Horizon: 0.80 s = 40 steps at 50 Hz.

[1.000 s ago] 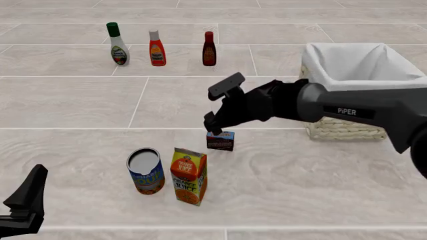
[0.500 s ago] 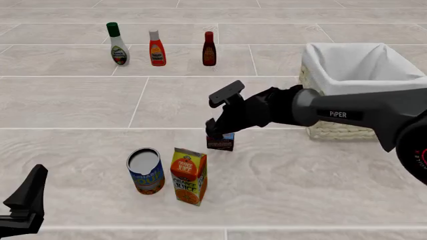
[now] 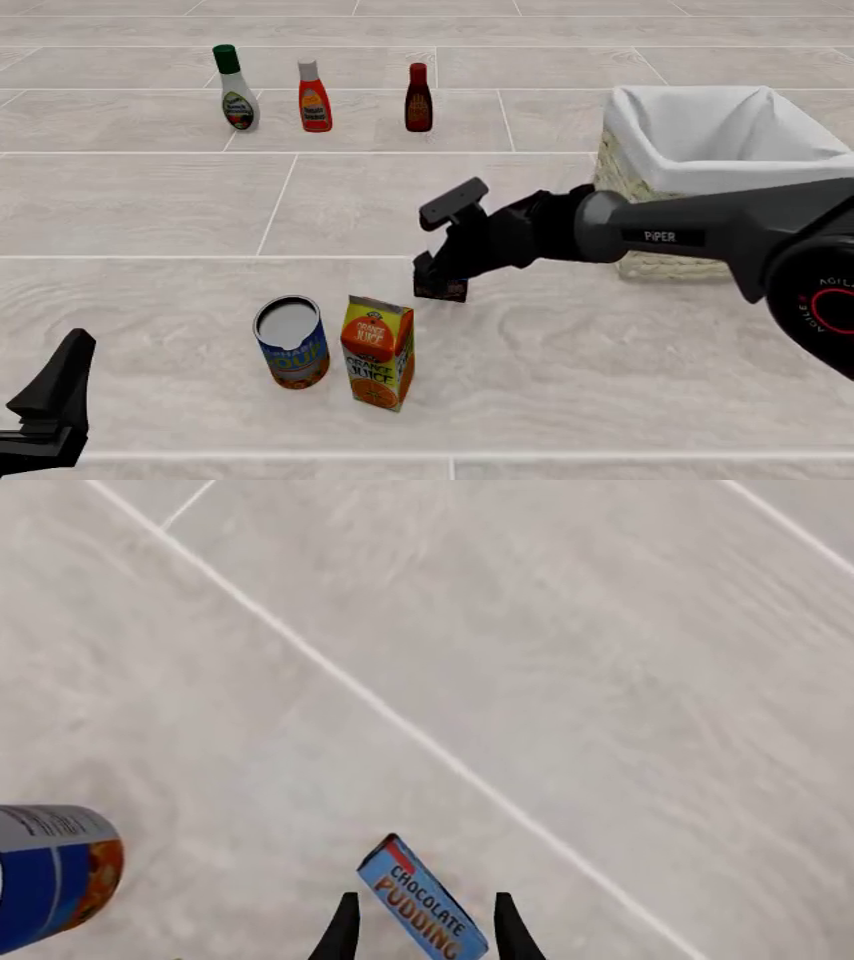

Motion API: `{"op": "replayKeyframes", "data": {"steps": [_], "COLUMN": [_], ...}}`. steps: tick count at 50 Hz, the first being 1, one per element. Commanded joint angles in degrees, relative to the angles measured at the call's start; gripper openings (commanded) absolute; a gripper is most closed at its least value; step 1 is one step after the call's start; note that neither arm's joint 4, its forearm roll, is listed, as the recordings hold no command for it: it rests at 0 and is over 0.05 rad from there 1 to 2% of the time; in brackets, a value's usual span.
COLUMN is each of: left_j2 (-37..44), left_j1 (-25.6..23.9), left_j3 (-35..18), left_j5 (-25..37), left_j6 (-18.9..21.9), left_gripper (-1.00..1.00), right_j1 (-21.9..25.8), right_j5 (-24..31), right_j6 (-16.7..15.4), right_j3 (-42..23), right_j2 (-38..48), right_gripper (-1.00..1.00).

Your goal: Pick the chocolate pudding and place it in the basket.

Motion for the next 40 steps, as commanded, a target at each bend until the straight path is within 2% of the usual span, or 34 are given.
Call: {"op": "replayKeyframes", "data": {"steps": [1,40], "left_j2": [-0.01,-0.01], "left_j1": [0.0,0.0], "left_j3": [0.0,0.0], "left_j5": [0.0,0.0], "left_j6": [-0.02,-0.02], "left_gripper": [1.0,1.0], "right_j1": [-0.24,-0.51], "right_j5": [-0.86,-4.56], "right_j6": [0.15,1.52], "right_j3": [0.72,1.47], "right_j2": [1.03,5.93], "right_gripper": [1.0,1.0]}}
